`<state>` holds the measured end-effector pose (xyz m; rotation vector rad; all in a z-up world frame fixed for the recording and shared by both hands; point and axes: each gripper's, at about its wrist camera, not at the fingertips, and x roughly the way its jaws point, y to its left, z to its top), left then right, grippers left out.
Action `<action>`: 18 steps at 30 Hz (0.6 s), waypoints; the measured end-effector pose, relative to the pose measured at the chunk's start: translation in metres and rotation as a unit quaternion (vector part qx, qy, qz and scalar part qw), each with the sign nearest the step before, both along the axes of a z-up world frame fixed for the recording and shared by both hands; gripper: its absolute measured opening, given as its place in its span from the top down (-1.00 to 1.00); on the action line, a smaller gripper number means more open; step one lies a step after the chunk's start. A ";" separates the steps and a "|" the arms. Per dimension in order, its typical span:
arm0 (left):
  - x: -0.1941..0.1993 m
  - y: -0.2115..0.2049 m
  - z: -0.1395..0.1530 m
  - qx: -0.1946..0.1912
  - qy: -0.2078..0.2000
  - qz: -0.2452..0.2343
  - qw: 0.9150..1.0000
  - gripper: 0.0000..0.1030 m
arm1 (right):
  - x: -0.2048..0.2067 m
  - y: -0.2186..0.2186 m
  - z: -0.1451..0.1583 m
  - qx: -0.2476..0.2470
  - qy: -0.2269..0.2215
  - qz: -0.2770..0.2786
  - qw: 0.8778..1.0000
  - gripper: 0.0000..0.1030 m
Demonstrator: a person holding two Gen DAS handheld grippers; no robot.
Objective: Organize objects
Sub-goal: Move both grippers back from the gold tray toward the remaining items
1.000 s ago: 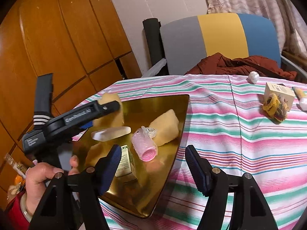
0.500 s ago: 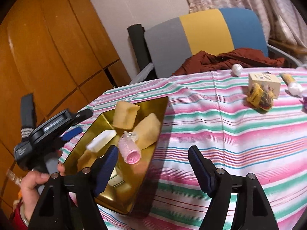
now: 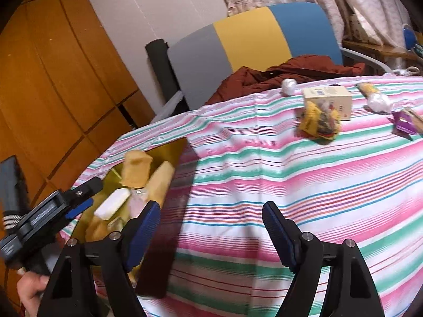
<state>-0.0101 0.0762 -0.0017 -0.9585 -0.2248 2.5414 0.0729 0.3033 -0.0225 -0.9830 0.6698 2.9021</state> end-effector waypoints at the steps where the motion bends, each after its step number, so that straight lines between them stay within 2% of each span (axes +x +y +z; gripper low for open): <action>1: 0.003 0.006 0.001 -0.004 0.002 -0.012 1.000 -0.57 | 0.000 0.005 -0.002 0.003 -0.006 -0.007 1.000 -0.56; 10: 0.029 0.066 0.001 -0.033 0.001 -0.100 0.994 -0.57 | 0.002 0.066 -0.021 0.024 -0.063 -0.075 0.995 -0.56; 18: 0.047 0.115 -0.012 -0.055 -0.015 -0.162 0.985 -0.57 | 0.021 0.136 -0.031 0.043 -0.084 -0.142 0.985 -0.56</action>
